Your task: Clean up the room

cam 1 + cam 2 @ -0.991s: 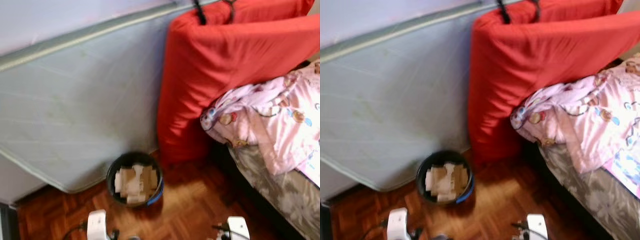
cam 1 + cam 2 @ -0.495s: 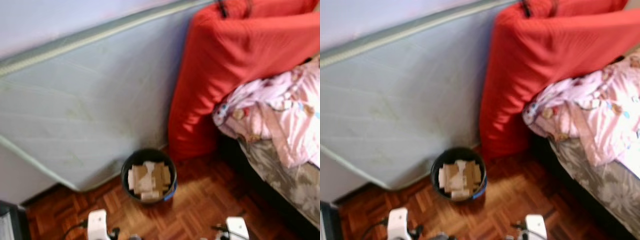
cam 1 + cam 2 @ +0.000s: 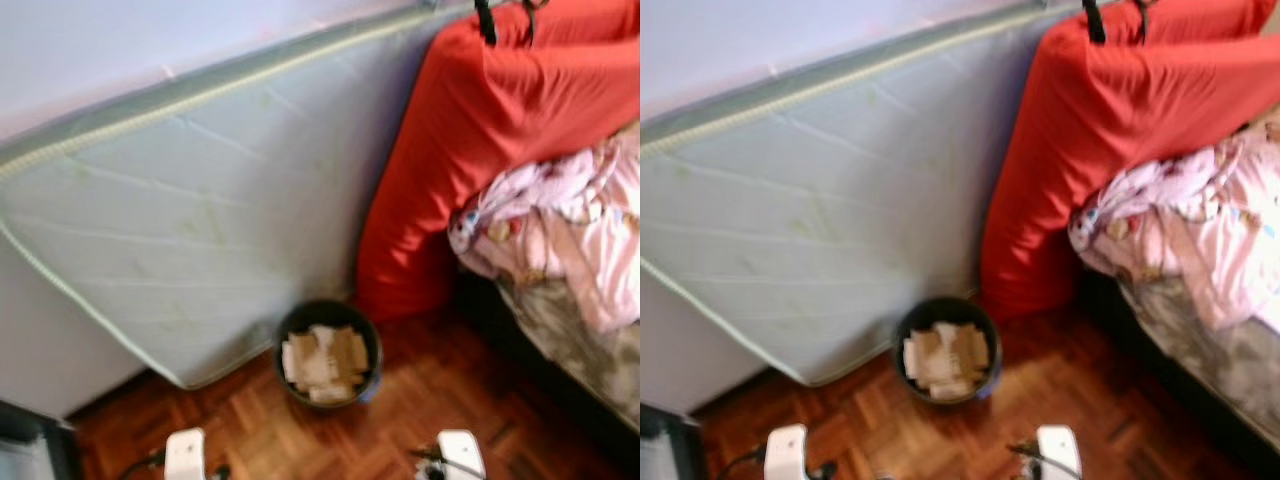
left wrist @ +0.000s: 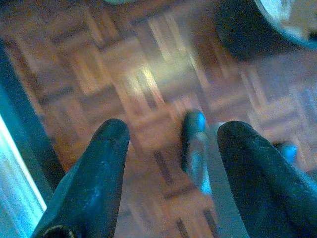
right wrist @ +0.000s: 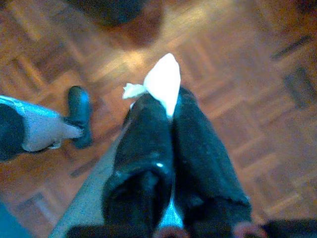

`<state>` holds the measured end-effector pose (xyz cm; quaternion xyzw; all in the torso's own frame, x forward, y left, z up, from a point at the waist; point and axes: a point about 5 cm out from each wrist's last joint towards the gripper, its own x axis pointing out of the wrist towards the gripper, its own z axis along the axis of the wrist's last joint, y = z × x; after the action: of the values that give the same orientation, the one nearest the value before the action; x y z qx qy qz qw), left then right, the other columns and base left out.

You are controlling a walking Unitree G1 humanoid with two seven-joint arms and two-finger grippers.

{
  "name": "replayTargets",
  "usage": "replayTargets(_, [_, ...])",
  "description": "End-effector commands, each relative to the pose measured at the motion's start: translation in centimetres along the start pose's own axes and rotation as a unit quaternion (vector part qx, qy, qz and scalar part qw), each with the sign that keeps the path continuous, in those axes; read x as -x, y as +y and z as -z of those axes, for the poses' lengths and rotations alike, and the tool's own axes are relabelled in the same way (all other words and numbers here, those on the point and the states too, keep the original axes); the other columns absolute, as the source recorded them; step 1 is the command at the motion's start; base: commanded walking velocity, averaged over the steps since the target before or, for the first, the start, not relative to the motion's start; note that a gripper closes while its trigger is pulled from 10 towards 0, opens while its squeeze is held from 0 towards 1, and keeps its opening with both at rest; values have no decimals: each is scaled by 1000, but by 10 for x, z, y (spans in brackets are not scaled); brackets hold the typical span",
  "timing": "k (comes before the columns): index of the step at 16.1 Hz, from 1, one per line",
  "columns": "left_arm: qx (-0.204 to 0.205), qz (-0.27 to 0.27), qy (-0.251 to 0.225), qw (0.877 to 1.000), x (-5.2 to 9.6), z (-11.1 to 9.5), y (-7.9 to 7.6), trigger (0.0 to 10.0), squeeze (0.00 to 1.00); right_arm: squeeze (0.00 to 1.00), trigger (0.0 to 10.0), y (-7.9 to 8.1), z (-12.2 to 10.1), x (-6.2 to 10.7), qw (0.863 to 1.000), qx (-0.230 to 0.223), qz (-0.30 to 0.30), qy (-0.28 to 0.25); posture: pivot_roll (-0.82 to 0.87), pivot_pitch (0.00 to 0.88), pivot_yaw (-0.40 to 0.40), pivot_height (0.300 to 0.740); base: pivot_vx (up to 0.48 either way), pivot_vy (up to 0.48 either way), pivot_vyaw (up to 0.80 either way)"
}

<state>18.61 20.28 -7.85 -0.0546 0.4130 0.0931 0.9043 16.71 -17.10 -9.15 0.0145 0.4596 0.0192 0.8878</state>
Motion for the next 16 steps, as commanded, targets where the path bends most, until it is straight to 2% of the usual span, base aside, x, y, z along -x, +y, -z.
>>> replayTargets(1, [-6,1,21,1000,3,13,-1,10000,0,0,10000,-6,13,3,1000,-4,9,22,-36,164,35,730,0,469,0])
replayTargets(2, [-7,1,20,1000,3,12,-1,10000,0,0,10000,-6,12,3,1000,-5,9,21,-35,169,34,730,0,416,0])
replayTargets(16, [10,4,10,1000,2,8,-3,10000,0,0,10000,-8,9,3,1000,0,19,11,-33,180,26,730,0,0,0])
